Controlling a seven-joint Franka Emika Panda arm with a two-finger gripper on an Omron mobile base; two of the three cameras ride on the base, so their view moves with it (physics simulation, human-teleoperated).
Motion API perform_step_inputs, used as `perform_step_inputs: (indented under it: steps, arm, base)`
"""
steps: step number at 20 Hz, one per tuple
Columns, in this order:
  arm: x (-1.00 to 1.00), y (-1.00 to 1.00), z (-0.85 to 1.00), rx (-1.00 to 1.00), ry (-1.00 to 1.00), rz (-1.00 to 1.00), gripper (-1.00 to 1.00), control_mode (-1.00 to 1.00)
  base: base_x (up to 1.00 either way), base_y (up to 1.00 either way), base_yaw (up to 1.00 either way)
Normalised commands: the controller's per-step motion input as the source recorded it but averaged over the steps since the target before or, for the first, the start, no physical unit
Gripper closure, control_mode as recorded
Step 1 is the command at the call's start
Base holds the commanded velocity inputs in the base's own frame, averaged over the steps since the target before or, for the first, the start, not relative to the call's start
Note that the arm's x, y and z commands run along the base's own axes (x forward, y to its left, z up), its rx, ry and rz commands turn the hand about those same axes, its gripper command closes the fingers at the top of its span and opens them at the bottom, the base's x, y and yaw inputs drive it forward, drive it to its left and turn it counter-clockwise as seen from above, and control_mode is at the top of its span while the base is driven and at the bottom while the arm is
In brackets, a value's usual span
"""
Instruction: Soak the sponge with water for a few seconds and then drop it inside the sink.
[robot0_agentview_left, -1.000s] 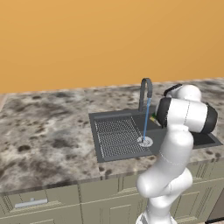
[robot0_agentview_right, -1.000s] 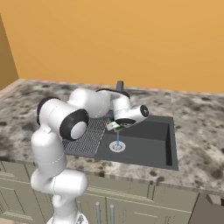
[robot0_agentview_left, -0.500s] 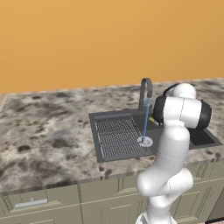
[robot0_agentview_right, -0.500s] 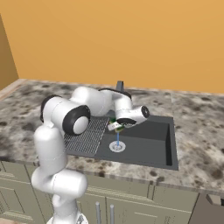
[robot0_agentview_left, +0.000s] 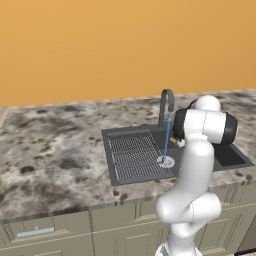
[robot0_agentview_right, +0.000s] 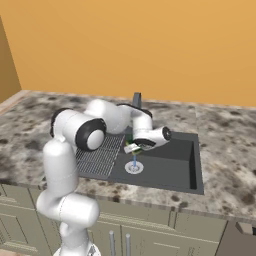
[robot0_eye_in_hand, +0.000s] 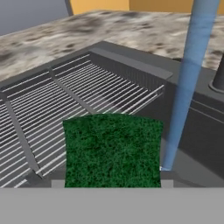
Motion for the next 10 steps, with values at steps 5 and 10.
perform_step_inputs:
  steps: [5,10]
  arm:
    - [0.06,-0.02,-0.16,0.00,-0.03,0.00,1.00,-1.00]
    - [0.18,-0.04,-0.15,0.00,-0.03,0.00,1.00,-1.00]
  base:
    - [0.00,0.00,0.00]
    - [0.00,0.00,0.00]
